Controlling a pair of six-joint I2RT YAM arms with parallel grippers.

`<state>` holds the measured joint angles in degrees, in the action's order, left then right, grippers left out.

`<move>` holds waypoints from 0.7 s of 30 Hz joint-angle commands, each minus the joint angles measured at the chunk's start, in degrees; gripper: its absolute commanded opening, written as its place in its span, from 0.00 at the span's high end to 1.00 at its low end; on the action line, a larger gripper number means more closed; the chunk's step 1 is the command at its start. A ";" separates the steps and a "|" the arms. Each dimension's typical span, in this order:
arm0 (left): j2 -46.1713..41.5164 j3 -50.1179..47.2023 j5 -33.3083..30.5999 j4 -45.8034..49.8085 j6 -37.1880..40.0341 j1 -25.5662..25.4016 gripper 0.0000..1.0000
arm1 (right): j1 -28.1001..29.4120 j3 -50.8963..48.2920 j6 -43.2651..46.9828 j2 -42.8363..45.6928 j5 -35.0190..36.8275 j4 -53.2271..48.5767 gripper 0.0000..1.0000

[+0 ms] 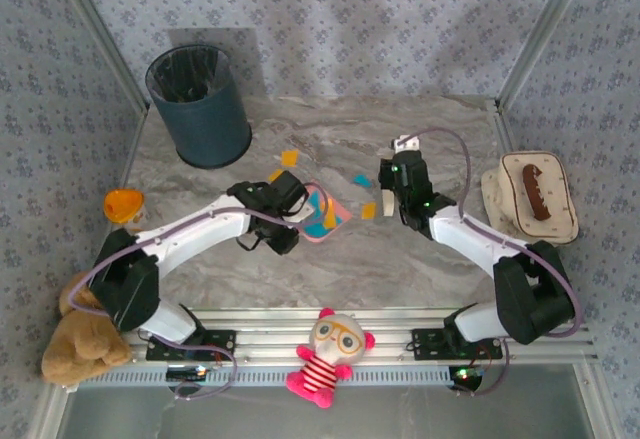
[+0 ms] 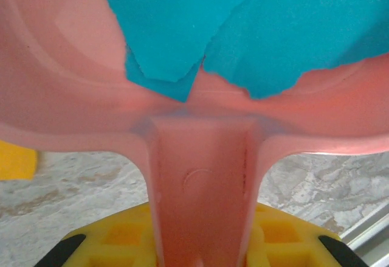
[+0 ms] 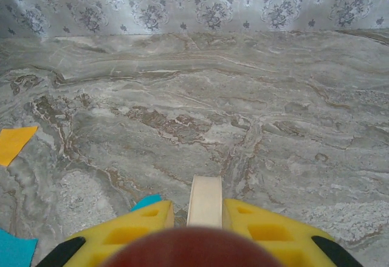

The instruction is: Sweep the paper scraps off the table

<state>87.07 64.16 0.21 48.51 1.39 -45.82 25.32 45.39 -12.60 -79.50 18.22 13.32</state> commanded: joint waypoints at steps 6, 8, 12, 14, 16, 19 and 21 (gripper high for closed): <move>6.16 4.94 5.74 4.10 3.68 -1.98 1.00 | -1.92 -0.70 -0.06 7.48 -7.38 1.78 1.00; 7.98 6.11 5.64 4.82 4.14 -2.21 1.00 | -2.33 -0.92 0.54 9.05 -6.20 0.27 1.00; 11.02 8.31 5.74 5.88 4.74 -2.28 1.00 | -3.59 -1.56 1.31 11.14 -3.98 -3.57 1.00; 12.16 9.23 6.63 6.35 5.49 -2.43 1.00 | -4.33 -1.66 2.44 11.77 -2.16 -5.80 1.00; 13.13 10.07 7.65 7.06 6.36 -2.78 1.00 | -4.73 -1.85 3.67 12.17 -0.97 -7.56 1.00; 15.05 11.34 8.62 8.41 7.53 -3.30 1.00 | -5.06 -1.91 5.40 12.27 0.85 -9.15 1.00; 16.44 12.26 8.67 9.37 7.92 -3.58 1.00 | -5.04 -2.12 6.47 12.18 1.03 -9.88 1.00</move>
<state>101.93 73.89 6.90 54.57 7.22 -48.71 20.49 43.38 -8.91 -68.42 16.64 5.37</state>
